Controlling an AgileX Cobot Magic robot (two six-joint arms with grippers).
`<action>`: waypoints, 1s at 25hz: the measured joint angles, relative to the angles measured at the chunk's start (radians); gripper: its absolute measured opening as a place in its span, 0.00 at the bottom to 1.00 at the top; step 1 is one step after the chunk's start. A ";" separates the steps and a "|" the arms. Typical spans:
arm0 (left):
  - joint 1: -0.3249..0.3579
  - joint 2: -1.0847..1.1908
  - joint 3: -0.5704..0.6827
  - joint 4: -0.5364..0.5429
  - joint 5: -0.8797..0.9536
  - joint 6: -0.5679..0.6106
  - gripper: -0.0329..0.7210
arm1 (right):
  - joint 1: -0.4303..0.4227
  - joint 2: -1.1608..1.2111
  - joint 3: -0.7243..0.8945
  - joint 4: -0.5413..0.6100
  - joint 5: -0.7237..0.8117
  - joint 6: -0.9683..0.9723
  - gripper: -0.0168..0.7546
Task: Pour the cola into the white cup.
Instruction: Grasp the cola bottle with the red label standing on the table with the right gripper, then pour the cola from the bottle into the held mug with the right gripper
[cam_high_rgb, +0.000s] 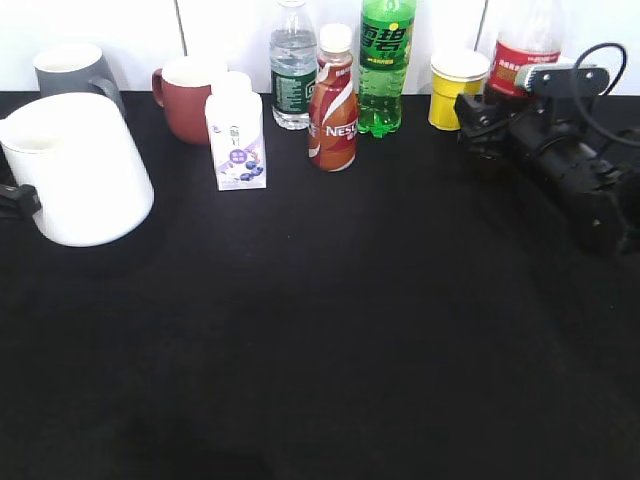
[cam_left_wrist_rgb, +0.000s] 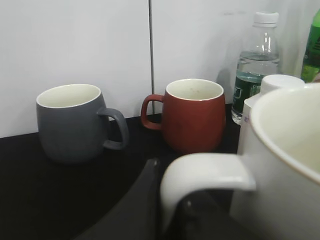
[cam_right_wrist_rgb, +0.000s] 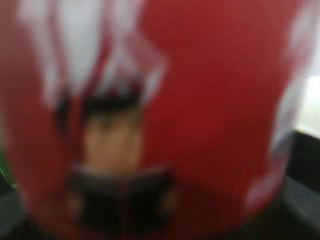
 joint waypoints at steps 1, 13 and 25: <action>0.000 0.000 0.000 0.000 0.000 -0.001 0.09 | 0.000 0.000 -0.001 0.000 0.000 0.000 0.74; 0.000 0.001 -0.001 0.106 0.000 -0.016 0.09 | 0.001 -0.194 0.133 -0.131 -0.036 -0.073 0.55; -0.279 0.037 -0.021 0.086 0.015 -0.031 0.09 | 0.398 -0.349 0.165 -0.263 0.148 -0.520 0.54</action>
